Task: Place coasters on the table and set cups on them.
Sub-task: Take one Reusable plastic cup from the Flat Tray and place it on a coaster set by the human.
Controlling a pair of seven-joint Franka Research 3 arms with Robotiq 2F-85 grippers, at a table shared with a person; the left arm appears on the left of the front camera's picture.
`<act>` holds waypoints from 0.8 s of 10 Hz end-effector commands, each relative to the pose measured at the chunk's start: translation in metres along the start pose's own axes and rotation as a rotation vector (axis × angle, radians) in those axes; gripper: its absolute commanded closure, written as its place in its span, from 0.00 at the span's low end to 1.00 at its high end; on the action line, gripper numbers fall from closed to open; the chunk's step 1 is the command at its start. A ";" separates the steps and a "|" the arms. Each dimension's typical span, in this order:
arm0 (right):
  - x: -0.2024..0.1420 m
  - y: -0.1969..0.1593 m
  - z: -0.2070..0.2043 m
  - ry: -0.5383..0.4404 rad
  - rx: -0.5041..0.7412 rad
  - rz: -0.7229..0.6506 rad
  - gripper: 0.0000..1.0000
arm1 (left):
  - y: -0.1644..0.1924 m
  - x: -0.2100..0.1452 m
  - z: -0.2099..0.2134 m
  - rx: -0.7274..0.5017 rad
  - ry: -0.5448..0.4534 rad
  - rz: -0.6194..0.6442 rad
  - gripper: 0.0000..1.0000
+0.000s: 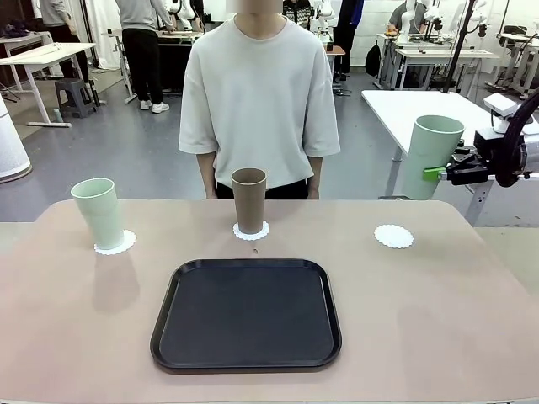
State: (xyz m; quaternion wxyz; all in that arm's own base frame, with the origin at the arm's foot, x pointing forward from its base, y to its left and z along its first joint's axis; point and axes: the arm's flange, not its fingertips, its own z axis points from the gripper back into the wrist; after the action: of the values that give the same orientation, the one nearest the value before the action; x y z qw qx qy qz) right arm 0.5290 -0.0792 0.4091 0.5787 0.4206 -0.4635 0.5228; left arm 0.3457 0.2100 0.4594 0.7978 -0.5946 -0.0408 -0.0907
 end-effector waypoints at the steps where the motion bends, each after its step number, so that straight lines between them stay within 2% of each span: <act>1: 0.001 0.003 -0.001 0.005 0.016 -0.002 0.17 | -0.004 0.000 -0.002 0.002 -0.021 0.015 0.00; 3: 0.000 0.000 0.000 0.000 0.001 0.000 0.17 | -0.004 0.000 -0.002 0.002 -0.021 0.015 0.00; 5: -0.020 -0.031 0.009 -0.009 -0.023 -0.020 0.17 | -0.004 0.000 -0.002 0.002 -0.021 0.015 0.00; 8: -0.045 -0.048 0.008 0.000 0.018 -0.054 0.17 | -0.004 0.000 -0.002 0.002 -0.021 0.015 0.00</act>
State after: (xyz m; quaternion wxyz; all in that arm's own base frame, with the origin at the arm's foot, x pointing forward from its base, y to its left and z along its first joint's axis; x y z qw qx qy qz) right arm 0.5638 -0.0994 0.3644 0.5963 0.4282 -0.4497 0.5088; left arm 0.3457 0.2100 0.4595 0.7978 -0.5946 -0.0408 -0.0907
